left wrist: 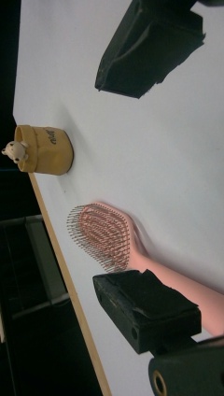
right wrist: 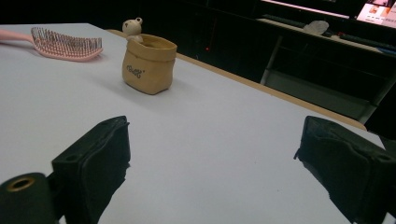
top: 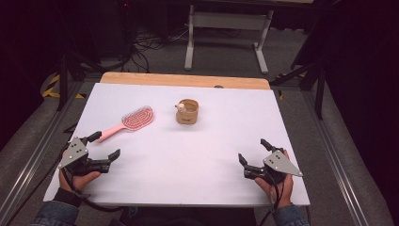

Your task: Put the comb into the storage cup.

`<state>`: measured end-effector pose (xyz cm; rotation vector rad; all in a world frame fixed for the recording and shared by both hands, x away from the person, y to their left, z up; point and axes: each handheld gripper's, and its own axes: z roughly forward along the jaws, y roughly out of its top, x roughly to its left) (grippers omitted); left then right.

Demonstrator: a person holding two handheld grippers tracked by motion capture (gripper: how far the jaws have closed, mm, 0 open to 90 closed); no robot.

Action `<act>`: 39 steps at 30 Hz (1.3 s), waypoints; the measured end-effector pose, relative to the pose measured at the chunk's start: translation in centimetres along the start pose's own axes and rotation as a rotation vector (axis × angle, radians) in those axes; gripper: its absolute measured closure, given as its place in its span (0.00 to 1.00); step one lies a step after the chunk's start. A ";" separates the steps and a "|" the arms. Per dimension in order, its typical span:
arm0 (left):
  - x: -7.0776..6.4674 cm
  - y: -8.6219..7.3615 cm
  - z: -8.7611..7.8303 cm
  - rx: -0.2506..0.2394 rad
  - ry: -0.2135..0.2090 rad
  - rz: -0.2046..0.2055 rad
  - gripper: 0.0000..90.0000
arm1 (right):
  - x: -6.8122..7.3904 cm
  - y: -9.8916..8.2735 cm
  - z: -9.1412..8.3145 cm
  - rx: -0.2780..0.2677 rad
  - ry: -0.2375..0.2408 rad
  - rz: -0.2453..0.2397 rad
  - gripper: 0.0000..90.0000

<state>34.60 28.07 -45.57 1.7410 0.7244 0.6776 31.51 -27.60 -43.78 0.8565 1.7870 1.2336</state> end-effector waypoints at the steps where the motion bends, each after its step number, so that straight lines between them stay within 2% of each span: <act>1: 0.0 0.0 0.0 0.002 0.003 -0.003 0.09 | -0.1 0.0 -0.1 -0.002 -0.001 0.003 0.11; 4: 0.0 0.0 -0.1 0.012 0.004 0.002 0.09 | 0.0 0.1 -0.1 -0.008 -0.001 0.002 0.11; 7: 0.1 -0.1 -0.2 0.008 0.002 -0.009 0.09 | 0.2 0.3 -0.1 -0.010 0.001 -0.004 0.11; 11: 0.2 -0.1 -0.3 0.021 -0.014 -0.007 0.09 | 0.4 0.5 -0.1 -0.009 0.005 -0.011 0.11; 14: 0.3 0.1 -0.4 0.014 -0.016 -0.010 0.10 | 0.5 0.4 0.1 -0.005 0.009 -0.013 0.10; 17: 0.4 0.4 -0.5 0.032 -0.012 0.023 0.10 | 0.5 0.4 0.2 -0.003 0.014 -0.014 0.10; 20: 0.6 0.6 -0.6 0.030 -0.018 0.017 0.09 | 0.5 0.3 0.4 0.003 0.018 -0.007 0.10; 24: 0.7 0.8 -0.4 0.046 -0.012 0.032 0.09 | 0.5 0.3 0.4 0.006 0.024 -0.010 0.10; 26: 0.9 1.1 -0.1 0.068 -0.012 0.036 0.11 | 0.5 0.2 0.4 0.009 0.029 -0.009 0.10; 28: 1.3 1.3 0.3 0.094 0.013 0.037 0.13 | 0.4 0.2 0.5 0.013 0.028 -0.006 0.10; 30: 1.8 1.2 0.6 0.112 0.005 0.014 0.13 | 0.4 0.1 0.5 0.019 0.031 0.001 0.10; 32: 2.3 1.2 0.8 0.137 0.009 0.008 0.15 | 0.5 0.1 0.5 0.025 0.032 -0.005 0.10; 36: 3.2 1.5 1.0 0.161 0.009 0.004 0.14 | 0.6 0.0 0.6 0.032 0.036 -0.012 0.10; 39: 3.6 1.7 1.4 0.197 0.016 0.007 0.14 | 0.6 -0.1 0.5 0.037 0.034 -0.019 0.10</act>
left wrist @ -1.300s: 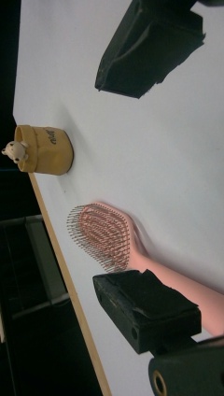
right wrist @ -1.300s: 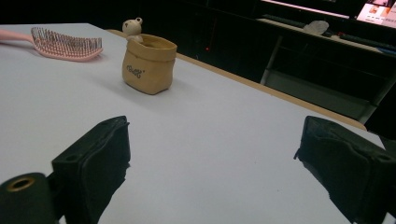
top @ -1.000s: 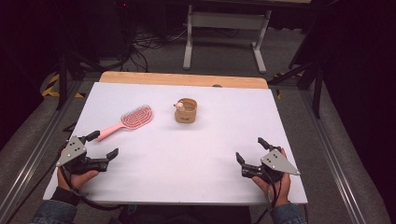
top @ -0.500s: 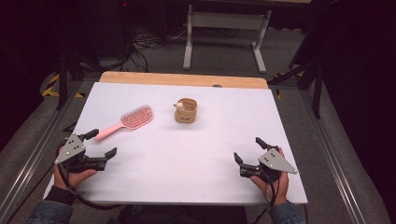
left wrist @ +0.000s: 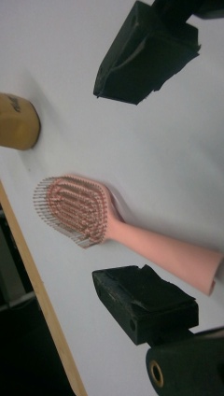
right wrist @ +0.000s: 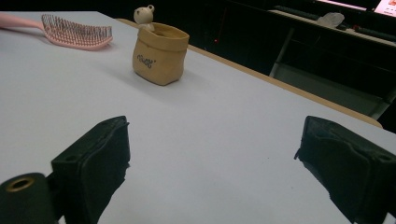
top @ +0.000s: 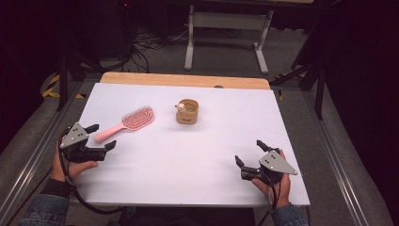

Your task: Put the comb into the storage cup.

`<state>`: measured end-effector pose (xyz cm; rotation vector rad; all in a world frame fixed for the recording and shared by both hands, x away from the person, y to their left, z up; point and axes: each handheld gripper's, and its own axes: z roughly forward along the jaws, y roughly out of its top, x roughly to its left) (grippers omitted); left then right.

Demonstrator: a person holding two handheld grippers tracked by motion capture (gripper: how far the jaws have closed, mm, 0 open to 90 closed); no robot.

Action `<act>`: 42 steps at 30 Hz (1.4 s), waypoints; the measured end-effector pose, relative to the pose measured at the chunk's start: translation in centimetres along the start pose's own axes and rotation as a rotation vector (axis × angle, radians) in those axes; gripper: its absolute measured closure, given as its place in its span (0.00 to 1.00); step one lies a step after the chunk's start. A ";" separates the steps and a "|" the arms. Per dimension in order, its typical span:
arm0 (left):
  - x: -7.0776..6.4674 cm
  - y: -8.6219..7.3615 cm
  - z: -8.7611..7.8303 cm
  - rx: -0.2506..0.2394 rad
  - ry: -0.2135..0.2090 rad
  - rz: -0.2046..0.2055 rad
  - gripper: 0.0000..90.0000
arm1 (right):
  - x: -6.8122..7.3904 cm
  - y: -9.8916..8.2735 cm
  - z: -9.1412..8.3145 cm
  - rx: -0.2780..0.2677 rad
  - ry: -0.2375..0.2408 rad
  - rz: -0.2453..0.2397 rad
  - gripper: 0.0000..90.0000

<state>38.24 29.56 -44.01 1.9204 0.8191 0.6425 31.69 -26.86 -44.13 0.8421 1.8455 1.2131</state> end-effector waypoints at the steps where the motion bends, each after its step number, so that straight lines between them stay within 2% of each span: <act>1: 0.2 0.1 0.2 0.017 -0.007 0.000 0.14 | 0.0 0.0 0.0 0.003 0.000 -0.002 0.10; 2: 0.2 0.1 0.2 0.017 -0.007 0.000 0.14 | 0.0 -0.1 0.0 0.006 0.001 -0.002 0.10; 9: 1.0 0.5 1.5 0.107 -0.009 0.020 0.13 | 0.0 -0.2 0.2 0.017 0.006 -0.003 0.10; 11: 1.2 0.7 1.8 0.137 -0.011 0.040 0.15 | 0.1 -0.1 0.2 0.016 0.008 -0.002 0.10; 15: 1.8 1.2 2.3 0.169 -0.027 0.028 0.16 | 0.2 -0.1 0.1 0.018 0.012 -0.007 0.10; 19: 2.6 2.3 3.6 0.265 -0.037 0.048 0.16 | 0.2 -0.2 0.2 0.027 0.019 -0.009 0.10; 21: 3.0 2.8 4.1 0.294 -0.043 0.065 0.18 | 0.2 -0.3 0.3 0.032 0.021 -0.012 0.10; 26: 4.1 3.6 6.1 0.407 -0.063 0.072 0.20 | 0.3 -0.3 0.3 0.037 0.027 -0.016 0.10; 30: 4.7 3.6 7.6 0.472 -0.087 0.092 0.28 | 0.3 -0.3 0.4 0.041 0.024 -0.018 0.10; 31: 4.8 3.6 8.0 0.487 -0.076 0.097 0.28 | 0.3 -0.4 0.4 0.041 0.024 -0.016 0.10; 32: 4.9 3.6 8.4 0.510 -0.089 0.097 0.28 | 0.3 -0.4 0.4 0.043 0.024 -0.016 0.10; 35: 5.2 3.6 9.3 0.538 -0.085 0.098 0.32 | 0.3 -0.4 0.5 0.050 0.021 -0.026 0.10; 37: 5.5 3.7 9.8 0.547 -0.102 0.090 0.37 | 0.4 -0.5 0.5 0.055 0.021 -0.031 0.10; 38: 5.5 3.7 10.1 0.569 -0.110 0.099 0.41 | 0.4 -0.5 0.5 0.055 0.022 -0.033 0.10; 39: 5.5 3.6 10.4 0.579 -0.098 0.105 0.42 | 0.4 -0.5 0.5 0.056 0.022 -0.034 0.10; 41: 5.6 3.5 10.9 0.611 -0.124 0.103 0.49 | 0.4 -0.5 0.5 0.058 0.024 -0.033 0.10; 42: 5.8 3.6 10.9 0.606 -0.132 0.091 0.51 | 0.5 -0.5 0.5 0.060 0.029 -0.033 0.10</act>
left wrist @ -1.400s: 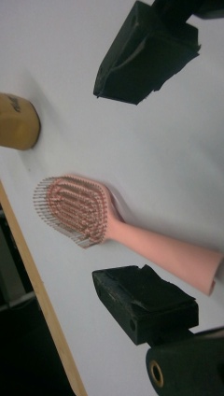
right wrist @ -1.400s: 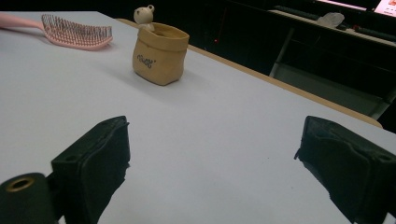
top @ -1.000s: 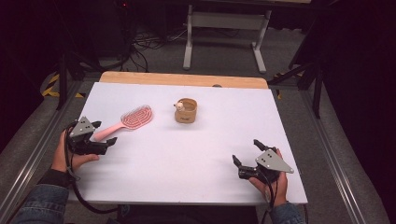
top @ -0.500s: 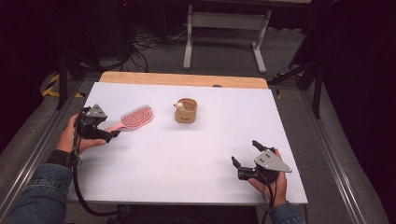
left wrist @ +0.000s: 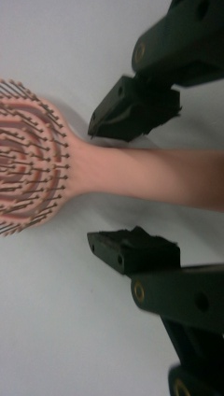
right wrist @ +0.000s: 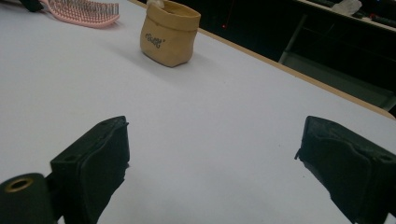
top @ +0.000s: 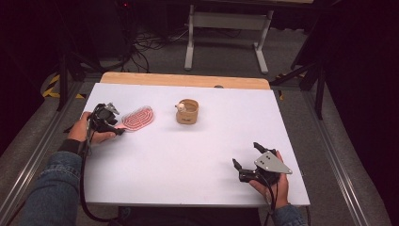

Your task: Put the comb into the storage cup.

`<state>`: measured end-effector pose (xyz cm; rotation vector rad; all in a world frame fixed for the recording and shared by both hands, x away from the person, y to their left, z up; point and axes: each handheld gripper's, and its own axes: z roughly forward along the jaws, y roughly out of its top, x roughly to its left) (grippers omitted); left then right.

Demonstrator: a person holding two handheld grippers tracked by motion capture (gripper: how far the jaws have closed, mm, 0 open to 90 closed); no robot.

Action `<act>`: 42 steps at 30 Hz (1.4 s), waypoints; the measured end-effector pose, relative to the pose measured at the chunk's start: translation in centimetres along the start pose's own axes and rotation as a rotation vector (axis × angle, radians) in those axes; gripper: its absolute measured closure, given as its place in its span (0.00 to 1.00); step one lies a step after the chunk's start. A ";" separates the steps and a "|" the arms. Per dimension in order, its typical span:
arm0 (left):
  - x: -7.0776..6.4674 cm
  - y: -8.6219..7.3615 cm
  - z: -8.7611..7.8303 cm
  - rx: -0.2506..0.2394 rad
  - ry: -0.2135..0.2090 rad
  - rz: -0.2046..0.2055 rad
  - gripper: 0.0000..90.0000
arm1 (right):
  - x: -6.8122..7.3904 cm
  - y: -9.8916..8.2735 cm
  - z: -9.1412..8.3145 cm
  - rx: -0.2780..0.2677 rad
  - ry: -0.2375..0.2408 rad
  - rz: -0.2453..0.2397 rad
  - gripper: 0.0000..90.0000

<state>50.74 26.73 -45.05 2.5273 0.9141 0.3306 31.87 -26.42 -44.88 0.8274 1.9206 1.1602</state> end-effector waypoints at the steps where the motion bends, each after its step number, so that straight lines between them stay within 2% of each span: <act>1: 0.1 0.1 0.0 0.003 -0.002 -0.014 0.51 | 0.0 0.0 0.0 0.001 0.003 -0.002 0.10; 5: 0.5 0.6 0.2 0.029 -0.024 -0.019 0.51 | 0.2 0.0 0.1 0.007 0.007 -0.012 0.10; 6: 0.6 0.8 0.2 0.044 -0.028 -0.003 0.51 | 0.2 0.0 0.2 0.009 0.008 -0.013 0.10; 10: 0.8 1.5 0.4 0.083 -0.053 0.000 0.52 | 0.3 -0.1 0.3 0.016 0.012 -0.015 0.10; 12: 0.8 1.7 0.4 0.091 -0.074 -0.007 0.58 | 0.3 -0.1 0.3 0.017 0.013 -0.015 0.10; 13: 0.8 1.8 0.4 0.107 -0.079 -0.004 0.59 | 0.3 -0.1 0.3 0.018 0.012 -0.017 0.10; 18: 0.4 2.0 0.3 0.122 -0.090 0.011 0.71 | 0.3 -0.1 0.3 0.019 0.014 -0.018 0.10; 23: 0.0 2.3 0.3 0.137 -0.073 0.016 0.76 | 0.4 0.0 0.3 0.022 0.018 -0.025 0.10; 28: -0.3 1.9 0.2 0.114 -0.049 0.017 0.78 | 0.4 0.0 0.3 0.029 0.013 -0.026 0.10; 33: -0.7 1.2 0.1 0.065 -0.019 0.012 0.78 | 0.5 0.0 0.3 0.028 0.016 -0.029 0.10; 38: -1.2 0.4 0.0 0.004 0.014 0.001 0.78 | 0.6 0.0 0.3 0.030 0.019 -0.029 0.10; 41: -1.4 -0.1 -0.2 -0.034 0.043 -0.002 0.78 | 0.6 0.0 0.4 0.030 0.017 -0.029 0.10; 42: -1.6 -0.3 -0.2 -0.055 0.067 -0.003 0.78 | 0.6 0.0 0.4 0.031 0.016 -0.029 0.10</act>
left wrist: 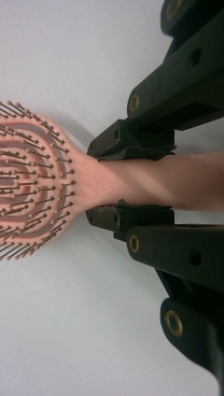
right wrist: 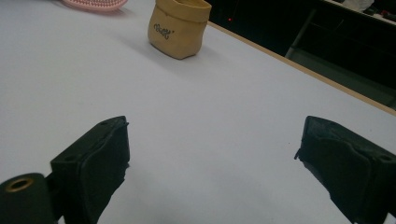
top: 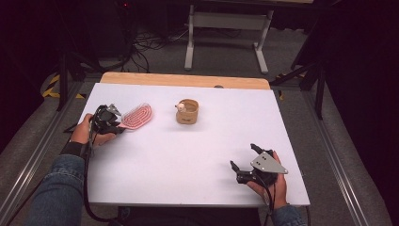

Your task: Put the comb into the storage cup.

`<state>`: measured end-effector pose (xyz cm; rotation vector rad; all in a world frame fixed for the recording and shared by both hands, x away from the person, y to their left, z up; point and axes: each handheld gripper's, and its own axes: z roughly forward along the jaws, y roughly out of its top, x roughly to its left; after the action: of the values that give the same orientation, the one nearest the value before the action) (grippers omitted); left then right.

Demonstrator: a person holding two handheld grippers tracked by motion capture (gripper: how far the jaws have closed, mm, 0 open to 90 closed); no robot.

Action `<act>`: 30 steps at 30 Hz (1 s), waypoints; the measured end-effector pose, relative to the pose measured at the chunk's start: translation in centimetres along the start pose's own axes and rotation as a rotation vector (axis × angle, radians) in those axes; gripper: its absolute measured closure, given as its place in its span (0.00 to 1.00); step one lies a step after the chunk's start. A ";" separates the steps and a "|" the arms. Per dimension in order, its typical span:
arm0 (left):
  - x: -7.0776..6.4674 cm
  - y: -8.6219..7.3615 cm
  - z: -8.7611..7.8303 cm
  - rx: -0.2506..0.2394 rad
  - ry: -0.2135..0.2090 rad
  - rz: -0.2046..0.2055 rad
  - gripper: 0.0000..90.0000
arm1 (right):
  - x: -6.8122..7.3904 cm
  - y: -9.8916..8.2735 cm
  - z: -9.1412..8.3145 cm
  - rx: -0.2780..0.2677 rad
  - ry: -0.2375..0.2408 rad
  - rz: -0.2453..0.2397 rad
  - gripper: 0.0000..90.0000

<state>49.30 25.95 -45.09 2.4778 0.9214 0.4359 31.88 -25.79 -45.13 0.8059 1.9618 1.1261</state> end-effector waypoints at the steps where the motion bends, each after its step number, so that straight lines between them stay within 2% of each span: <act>1: -0.3 -0.3 -0.2 -0.026 0.008 -0.022 0.78 | 0.0 0.0 0.0 0.001 -0.001 0.002 0.10; 2: -0.3 -0.3 -0.2 -0.026 0.008 -0.022 0.78 | 0.0 0.0 0.0 0.001 -0.001 0.002 0.10; 3: -0.3 -0.6 -0.3 -0.058 0.024 -0.028 0.78 | 0.0 0.0 0.0 0.001 -0.001 0.002 0.10; 4: -0.4 -0.7 -0.4 -0.069 0.038 -0.032 0.78 | 0.0 0.0 0.0 0.002 -0.001 0.001 0.10; 5: -0.4 -0.8 -0.5 -0.078 0.036 -0.044 0.78 | 0.0 0.0 0.1 0.002 0.000 0.001 0.10; 6: -0.5 -1.0 -0.6 -0.098 0.054 -0.047 0.78 | 0.0 0.0 0.1 0.002 0.000 0.001 0.10; 13: -1.4 -1.7 -1.1 -0.219 0.103 -0.081 0.78 | 0.0 0.0 0.1 0.001 -0.001 0.004 0.10; 16: -1.9 -1.9 -1.5 -0.256 0.121 -0.086 0.78 | 0.0 -0.1 0.1 0.000 -0.001 0.006 0.10; 17: -2.2 -2.0 -1.7 -0.277 0.138 -0.088 0.78 | -0.1 -0.1 0.1 0.001 0.000 0.008 0.10; 22: -2.8 -2.4 -2.4 -0.342 0.159 -0.094 0.78 | -0.1 -0.1 0.2 -0.003 -0.007 0.013 0.10; 23: -3.1 -2.5 -2.7 -0.365 0.180 -0.095 0.78 | -0.1 -0.1 0.2 -0.002 -0.004 0.013 0.10; 24: -3.1 -2.5 -2.7 -0.365 0.180 -0.095 0.78 | -0.1 -0.1 0.2 -0.002 -0.004 0.013 0.10; 25: -3.2 -2.6 -2.9 -0.389 0.184 -0.102 0.78 | 0.0 -0.1 0.3 -0.001 -0.005 0.011 0.10; 30: -3.9 -2.6 -3.4 -0.446 0.206 -0.112 0.78 | 0.1 0.2 0.5 -0.010 -0.004 0.008 0.10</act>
<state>43.55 26.10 -44.05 1.9942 0.9191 0.7767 32.25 -25.36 -45.13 0.8111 1.9500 1.1377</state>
